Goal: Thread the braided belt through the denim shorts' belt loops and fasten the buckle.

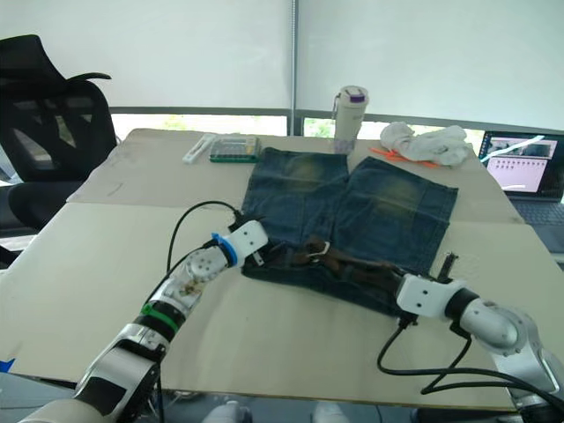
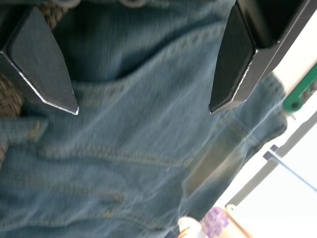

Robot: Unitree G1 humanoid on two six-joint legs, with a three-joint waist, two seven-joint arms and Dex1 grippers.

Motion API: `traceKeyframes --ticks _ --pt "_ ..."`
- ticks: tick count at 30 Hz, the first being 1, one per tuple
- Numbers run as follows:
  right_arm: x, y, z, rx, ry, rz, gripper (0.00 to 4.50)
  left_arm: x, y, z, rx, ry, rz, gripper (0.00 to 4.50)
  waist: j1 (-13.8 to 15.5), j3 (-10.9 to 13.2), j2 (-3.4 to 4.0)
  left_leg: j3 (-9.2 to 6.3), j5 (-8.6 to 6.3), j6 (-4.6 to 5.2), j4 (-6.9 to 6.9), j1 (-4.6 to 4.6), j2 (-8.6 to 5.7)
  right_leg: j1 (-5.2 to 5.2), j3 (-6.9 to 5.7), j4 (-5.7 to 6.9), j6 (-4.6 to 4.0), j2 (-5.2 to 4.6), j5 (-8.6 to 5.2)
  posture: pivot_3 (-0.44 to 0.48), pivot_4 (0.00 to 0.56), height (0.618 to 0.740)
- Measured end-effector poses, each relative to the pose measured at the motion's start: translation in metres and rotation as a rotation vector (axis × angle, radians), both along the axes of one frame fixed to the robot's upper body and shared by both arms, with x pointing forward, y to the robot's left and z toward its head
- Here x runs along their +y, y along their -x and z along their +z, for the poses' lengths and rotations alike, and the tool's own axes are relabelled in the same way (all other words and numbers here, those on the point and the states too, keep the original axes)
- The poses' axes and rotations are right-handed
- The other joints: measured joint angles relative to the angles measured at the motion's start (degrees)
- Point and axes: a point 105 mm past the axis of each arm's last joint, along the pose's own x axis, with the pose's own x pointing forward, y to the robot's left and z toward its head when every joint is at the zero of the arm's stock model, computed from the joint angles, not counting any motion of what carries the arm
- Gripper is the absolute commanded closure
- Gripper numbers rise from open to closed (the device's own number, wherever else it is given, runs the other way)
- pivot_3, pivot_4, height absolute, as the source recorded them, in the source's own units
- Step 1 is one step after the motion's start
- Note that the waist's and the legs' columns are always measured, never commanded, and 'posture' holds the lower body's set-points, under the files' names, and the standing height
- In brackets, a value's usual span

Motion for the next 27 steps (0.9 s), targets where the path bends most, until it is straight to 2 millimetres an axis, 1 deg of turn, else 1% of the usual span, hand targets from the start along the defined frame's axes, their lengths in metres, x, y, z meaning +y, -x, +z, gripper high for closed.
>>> traceKeyframes --ticks 4,7,9,14,16,17,19,21,22,25,26,27 --pt "-0.005 0.011 -0.011 0.044 0.017 0.004 4.50 0.010 0.005 -0.002 -0.001 -0.009 0.014 0.03 -0.3 -0.1 0.14 0.05 -0.01 0.00 -0.07 0.18 0.01 0.12 0.04 0.00 0.02 0.01 -0.03 0.000 0.150 0.737" --pt "-0.016 0.019 -0.020 0.090 0.046 -0.013 4.50 0.018 0.005 -0.003 0.000 -0.012 0.030 0.03 -0.6 -0.2 0.20 0.08 -0.01 -0.01 -0.12 0.23 0.02 0.12 0.10 0.00 0.02 0.02 -0.04 0.000 0.150 0.737" --pt "-0.017 0.019 -0.018 0.082 0.048 -0.015 4.50 0.020 0.006 -0.004 0.004 -0.010 0.036 0.03 -0.8 -0.2 0.28 0.09 -0.01 -0.01 -0.16 0.25 0.02 0.12 0.11 0.01 0.03 0.03 -0.04 0.000 0.150 0.737" --pt "-0.029 0.016 -0.008 0.040 0.073 -0.044 4.50 0.020 0.007 -0.004 0.015 0.016 0.037 0.03 -0.8 -0.3 0.42 0.09 -0.01 -0.01 -0.19 0.23 0.00 0.12 0.11 -0.02 0.05 0.01 -0.06 0.000 0.150 0.737" --pt "-0.029 0.013 -0.004 0.026 0.043 -0.055 3.70 0.022 0.006 -0.005 0.045 0.073 0.054 0.00 -0.7 -0.3 0.42 0.09 0.00 -0.01 -0.19 0.21 0.00 0.12 0.11 -0.02 0.05 0.01 -0.06 0.000 0.150 0.737" --pt "-0.031 0.012 -0.003 0.026 0.012 -0.080 3.44 0.024 0.006 -0.006 0.064 0.116 0.069 0.00 -0.6 -0.3 0.41 0.08 0.00 -0.01 -0.19 0.20 0.00 0.12 0.11 -0.03 0.05 0.01 -0.06 0.000 0.150 0.737" --pt "-0.041 0.011 -0.002 0.039 -0.037 -0.136 2.71 0.031 0.006 -0.005 0.088 0.181 0.090 0.00 -0.6 -0.3 0.41 0.09 0.00 -0.01 -0.20 0.19 0.00 0.09 0.12 -0.03 0.04 0.01 -0.05 0.000 0.150 0.737" --pt "-0.046 0.012 0.001 0.057 -0.141 -0.174 1.96 0.037 0.009 -0.004 0.125 0.275 0.096 0.00 -0.9 -0.3 0.38 0.08 0.00 -0.01 -0.24 0.19 0.04 0.07 0.11 -0.02 0.03 0.03 -0.05 0.000 0.150 0.737" --pt "-0.048 0.013 0.000 0.076 -0.185 -0.188 1.69 0.039 0.011 -0.003 0.142 0.314 0.087 0.00 -1.0 -0.3 0.38 0.08 0.00 -0.01 -0.24 0.19 0.04 0.07 0.11 -0.02 0.03 0.03 -0.05 0.000 0.150 0.737" --pt "-0.054 0.022 -0.011 0.187 -0.341 -0.229 0.60 0.046 0.025 0.003 0.214 0.413 0.028 0.00 -0.9 -0.3 0.36 0.06 0.00 -0.01 -0.26 0.13 0.04 0.05 0.09 -0.04 0.02 0.02 -0.05 0.000 0.150 0.737" --pt "-0.056 0.027 -0.016 0.248 -0.413 -0.238 0.26 0.052 0.032 0.005 0.244 0.420 0.001 0.00 -1.0 -0.3 0.34 0.06 0.00 -0.01 -0.27 0.12 0.05 0.04 0.09 -0.06 0.02 0.02 -0.06 0.000 0.150 0.737" --pt "-0.057 0.031 -0.021 0.295 -0.460 -0.248 0.04 0.056 0.038 0.007 0.268 0.416 -0.017 0.00 -1.0 -0.3 0.35 0.07 0.00 -0.01 -0.27 0.12 0.06 0.05 0.09 -0.05 0.01 0.02 -0.06 0.000 0.150 0.737"
